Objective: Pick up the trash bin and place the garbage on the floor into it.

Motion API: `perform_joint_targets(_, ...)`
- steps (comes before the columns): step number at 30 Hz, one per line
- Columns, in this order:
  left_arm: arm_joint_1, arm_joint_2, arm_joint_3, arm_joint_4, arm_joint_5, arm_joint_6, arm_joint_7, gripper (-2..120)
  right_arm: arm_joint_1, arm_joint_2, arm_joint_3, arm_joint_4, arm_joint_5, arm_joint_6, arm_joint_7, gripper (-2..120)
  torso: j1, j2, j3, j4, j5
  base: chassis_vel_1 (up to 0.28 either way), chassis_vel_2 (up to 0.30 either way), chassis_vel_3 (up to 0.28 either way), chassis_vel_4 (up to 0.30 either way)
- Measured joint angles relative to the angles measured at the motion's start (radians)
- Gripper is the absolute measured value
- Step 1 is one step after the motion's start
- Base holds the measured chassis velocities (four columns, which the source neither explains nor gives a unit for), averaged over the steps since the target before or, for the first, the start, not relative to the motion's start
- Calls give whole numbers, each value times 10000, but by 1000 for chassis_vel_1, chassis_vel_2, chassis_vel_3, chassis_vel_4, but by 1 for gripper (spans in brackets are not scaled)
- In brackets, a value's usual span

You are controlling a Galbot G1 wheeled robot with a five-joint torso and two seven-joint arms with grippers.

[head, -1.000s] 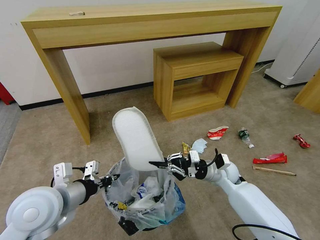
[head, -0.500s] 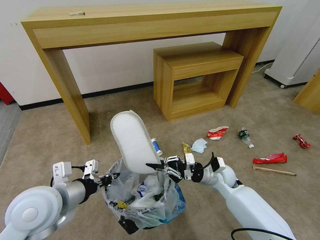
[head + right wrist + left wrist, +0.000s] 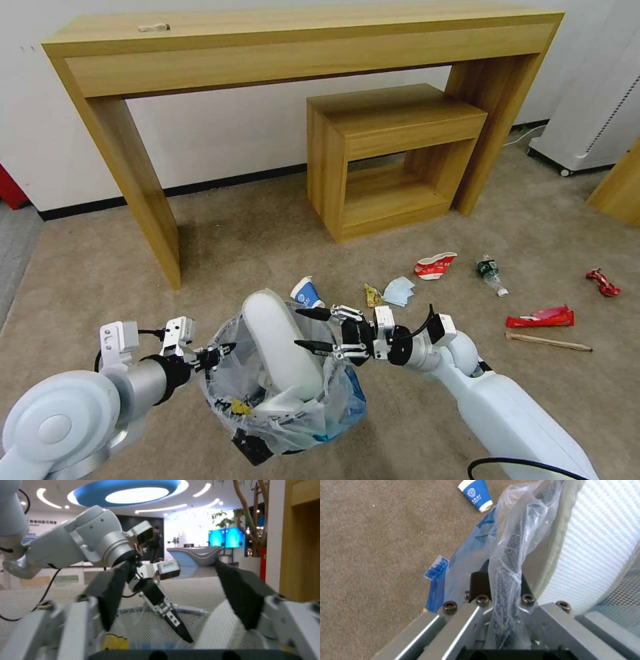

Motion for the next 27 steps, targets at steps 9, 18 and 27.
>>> perform_joint_targets(9, -12, 102, -154, 106, 346, 0, 192, 1, -130, -222, 468, 337, 262, -4, -88, 100, 0, 0, 0, 0, 0, 0, 0, 0, 0)
perform_joint_targets(18, -59, 162, -696, 283, 797, 1, -482, 1, -533, -443, 1609, 1135, 728, 220, 3622, 100, 0, 0, 0, 0, 0, 0, 0, 0, 0)
perform_joint_targets(27, 105, -62, -1429, 599, 910, 2, -914, 1, -1325, -613, 3015, 1746, -398, 147, 7796, 100, 0, 0, 0, 0, 0, 0, 0, 0, 0)
